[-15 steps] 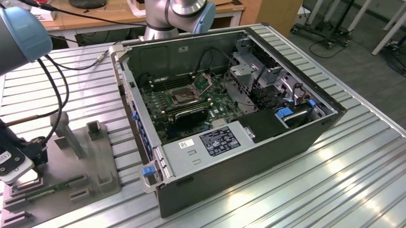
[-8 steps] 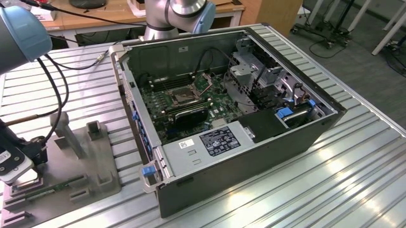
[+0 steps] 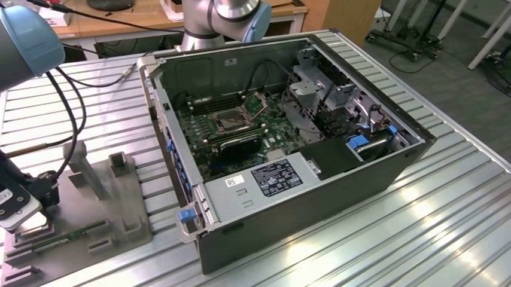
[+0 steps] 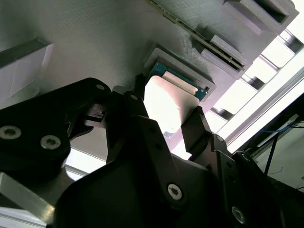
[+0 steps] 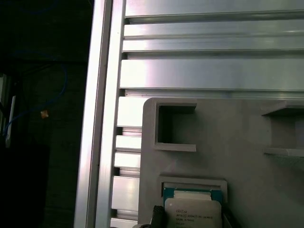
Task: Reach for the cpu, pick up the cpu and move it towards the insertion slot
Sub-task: 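Pick up the cpu and move it towards the insertion slot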
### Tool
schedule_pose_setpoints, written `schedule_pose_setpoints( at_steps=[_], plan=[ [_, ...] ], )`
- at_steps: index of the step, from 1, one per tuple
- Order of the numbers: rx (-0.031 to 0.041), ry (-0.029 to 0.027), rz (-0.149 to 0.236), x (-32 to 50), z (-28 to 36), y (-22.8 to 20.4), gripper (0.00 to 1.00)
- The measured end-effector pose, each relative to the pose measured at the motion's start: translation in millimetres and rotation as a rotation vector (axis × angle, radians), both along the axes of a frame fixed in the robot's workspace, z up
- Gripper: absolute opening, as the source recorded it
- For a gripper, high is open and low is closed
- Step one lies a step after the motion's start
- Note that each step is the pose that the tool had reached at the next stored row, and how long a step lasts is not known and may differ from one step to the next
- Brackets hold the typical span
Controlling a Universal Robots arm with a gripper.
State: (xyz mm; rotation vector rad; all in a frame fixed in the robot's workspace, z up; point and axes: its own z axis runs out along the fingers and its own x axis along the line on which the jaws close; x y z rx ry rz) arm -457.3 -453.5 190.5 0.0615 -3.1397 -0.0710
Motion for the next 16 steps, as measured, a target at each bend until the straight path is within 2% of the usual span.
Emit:
schedule_pose_setpoints(
  at_steps=[16],
  plan=[
    [0.0, -0.0001, 0.0, 0.0, 4.1, 0.0, 0.55]
  ],
)
